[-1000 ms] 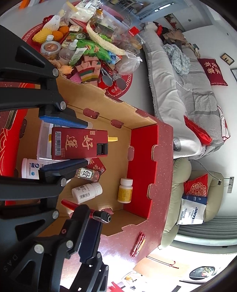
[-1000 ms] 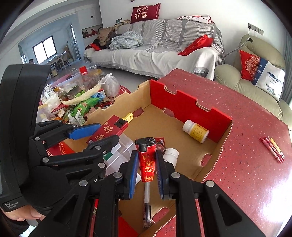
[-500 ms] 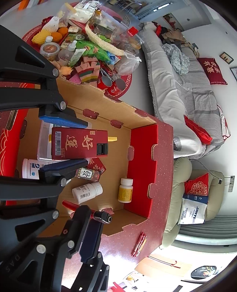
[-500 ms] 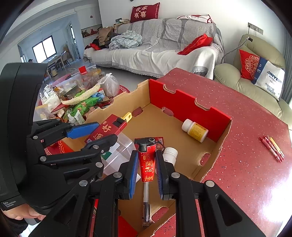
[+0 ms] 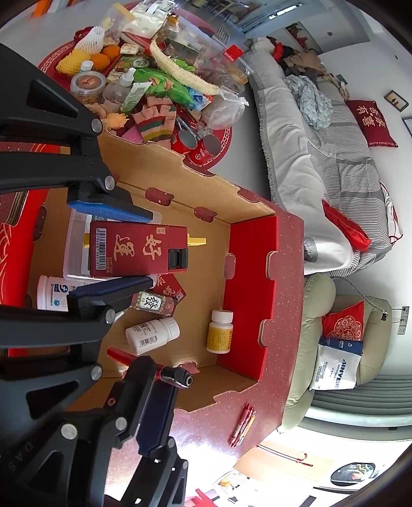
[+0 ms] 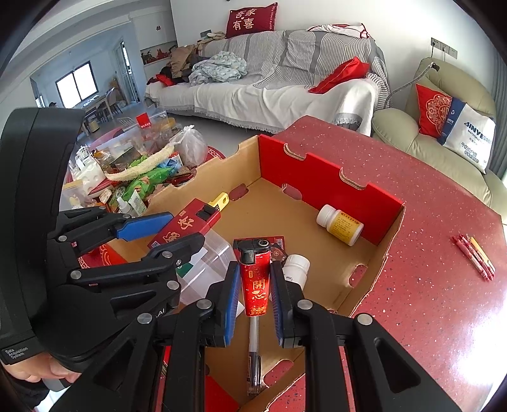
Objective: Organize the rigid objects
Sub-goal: 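Lower the card pack and lighter into the box with both grippers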
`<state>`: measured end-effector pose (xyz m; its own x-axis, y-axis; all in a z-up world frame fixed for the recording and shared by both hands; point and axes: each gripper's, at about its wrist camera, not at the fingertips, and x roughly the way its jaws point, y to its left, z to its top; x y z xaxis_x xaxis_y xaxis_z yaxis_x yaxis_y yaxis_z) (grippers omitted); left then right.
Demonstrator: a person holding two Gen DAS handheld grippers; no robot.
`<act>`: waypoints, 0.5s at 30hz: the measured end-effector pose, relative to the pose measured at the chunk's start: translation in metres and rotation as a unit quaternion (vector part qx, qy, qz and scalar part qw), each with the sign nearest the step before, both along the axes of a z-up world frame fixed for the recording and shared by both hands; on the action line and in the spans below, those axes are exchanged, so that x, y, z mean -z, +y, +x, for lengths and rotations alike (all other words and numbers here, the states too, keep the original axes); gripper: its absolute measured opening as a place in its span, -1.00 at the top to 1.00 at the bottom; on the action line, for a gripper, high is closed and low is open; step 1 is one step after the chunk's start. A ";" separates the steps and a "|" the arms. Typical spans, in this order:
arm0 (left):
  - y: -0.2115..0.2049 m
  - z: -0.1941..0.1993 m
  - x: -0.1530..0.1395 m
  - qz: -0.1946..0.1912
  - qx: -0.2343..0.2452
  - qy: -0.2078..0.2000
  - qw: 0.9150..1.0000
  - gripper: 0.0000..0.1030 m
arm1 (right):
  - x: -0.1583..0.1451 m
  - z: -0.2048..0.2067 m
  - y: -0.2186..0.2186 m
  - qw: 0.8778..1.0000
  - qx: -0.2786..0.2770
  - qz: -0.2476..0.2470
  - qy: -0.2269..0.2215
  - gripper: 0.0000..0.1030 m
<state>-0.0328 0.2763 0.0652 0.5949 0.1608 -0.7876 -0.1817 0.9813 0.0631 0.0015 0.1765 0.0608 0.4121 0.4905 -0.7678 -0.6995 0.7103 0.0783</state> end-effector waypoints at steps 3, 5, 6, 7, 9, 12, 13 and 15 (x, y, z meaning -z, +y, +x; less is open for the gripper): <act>0.000 0.000 0.000 -0.001 -0.001 0.000 1.000 0.28 | 0.000 0.000 0.000 1.000 0.000 0.000 0.000 0.61; 0.000 0.000 0.000 -0.001 0.000 0.001 1.000 0.28 | 0.000 0.000 0.000 1.000 0.000 0.000 0.001 0.61; 0.000 0.000 0.000 -0.001 0.000 0.001 1.000 0.28 | 0.000 0.000 0.000 1.000 0.001 0.000 0.001 0.61; 0.000 0.000 0.000 -0.001 0.000 0.001 1.000 0.28 | 0.000 0.000 0.000 1.000 0.001 -0.001 0.001 0.61; 0.000 0.001 0.000 -0.001 0.000 0.000 1.000 0.28 | 0.001 0.000 0.001 1.000 0.001 -0.001 0.002 0.61; 0.000 0.001 0.000 -0.001 0.000 0.001 1.000 0.28 | 0.001 0.000 0.001 1.000 0.001 -0.001 0.002 0.61; 0.000 0.001 0.000 -0.001 -0.001 0.001 1.000 0.28 | 0.001 0.000 0.001 1.000 0.001 -0.001 0.002 0.61; 0.000 0.001 0.000 -0.001 0.000 0.001 1.000 0.28 | 0.002 0.001 0.001 1.000 0.001 0.000 0.002 0.61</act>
<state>-0.0319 0.2767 0.0654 0.5934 0.1594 -0.7890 -0.1825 0.9813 0.0611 0.0024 0.1779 0.0586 0.4097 0.4890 -0.7701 -0.6977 0.7118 0.0808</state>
